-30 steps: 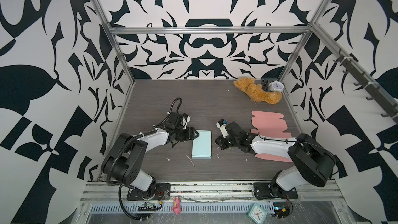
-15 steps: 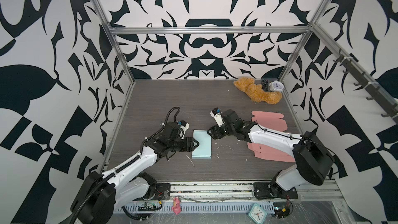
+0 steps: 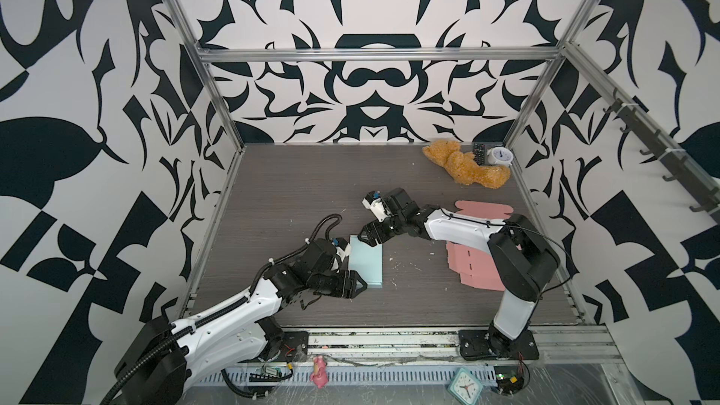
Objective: Fold the paper box
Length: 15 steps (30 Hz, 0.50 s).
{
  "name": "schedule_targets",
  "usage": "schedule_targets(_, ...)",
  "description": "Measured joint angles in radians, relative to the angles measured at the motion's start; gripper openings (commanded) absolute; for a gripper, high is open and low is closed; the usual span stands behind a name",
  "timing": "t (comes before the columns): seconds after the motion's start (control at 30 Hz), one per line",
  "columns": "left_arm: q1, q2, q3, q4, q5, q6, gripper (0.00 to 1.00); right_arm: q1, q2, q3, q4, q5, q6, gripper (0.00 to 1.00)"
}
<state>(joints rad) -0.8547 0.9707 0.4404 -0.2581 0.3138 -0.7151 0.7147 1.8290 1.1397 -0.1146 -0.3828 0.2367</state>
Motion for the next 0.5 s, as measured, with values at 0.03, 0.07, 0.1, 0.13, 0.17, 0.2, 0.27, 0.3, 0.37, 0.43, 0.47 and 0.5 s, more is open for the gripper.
schedule_targets(0.03, -0.007, 0.009, -0.006, 0.011, -0.001, -0.006, 0.71, 0.000, 0.008, 0.006, 0.000, -0.010, 0.000, 0.81)
schedule_targets(0.07, -0.013, 0.019, -0.013, 0.023, -0.003, -0.013, 0.71, 0.000, 0.014, 0.008, 0.000, -0.017, 0.000, 0.79)
schedule_targets(0.1, -0.016, 0.032, -0.022, 0.038, -0.003, -0.018, 0.71, 0.000, 0.020, 0.009, 0.000, -0.024, 0.000, 0.77)
schedule_targets(0.13, -0.018, 0.045, -0.029, 0.047, -0.003, -0.022, 0.71, 0.000, 0.025, 0.009, -0.001, -0.031, 0.000, 0.75)
schedule_targets(0.17, -0.018, 0.058, -0.036, 0.060, -0.003, -0.026, 0.71, 0.000, 0.029, 0.009, -0.002, -0.037, 0.000, 0.74)
schedule_targets(0.2, -0.019, 0.072, -0.041, 0.071, -0.003, -0.029, 0.71, 0.000, 0.032, 0.009, -0.001, -0.043, 0.002, 0.72)
schedule_targets(0.27, -0.019, 0.096, -0.047, 0.093, -0.003, -0.033, 0.70, -0.002, 0.033, 0.009, -0.001, -0.051, 0.004, 0.69)
schedule_targets(0.3, -0.019, 0.108, -0.051, 0.111, -0.003, -0.037, 0.70, -0.002, 0.033, 0.009, -0.001, -0.056, 0.005, 0.68)
schedule_targets(0.37, -0.019, 0.121, -0.053, 0.129, -0.003, -0.040, 0.70, -0.005, 0.033, 0.008, 0.000, -0.063, 0.006, 0.66)
schedule_targets(0.43, -0.020, 0.132, -0.053, 0.148, -0.004, -0.042, 0.69, -0.007, 0.033, 0.008, 0.000, -0.070, 0.008, 0.63)
schedule_targets(0.47, -0.020, 0.134, -0.053, 0.152, -0.005, -0.044, 0.68, -0.008, 0.033, 0.007, 0.002, -0.072, 0.007, 0.63)
schedule_targets(0.5, -0.021, 0.135, -0.053, 0.156, -0.007, -0.045, 0.68, -0.009, 0.033, 0.006, 0.004, -0.074, 0.008, 0.63)
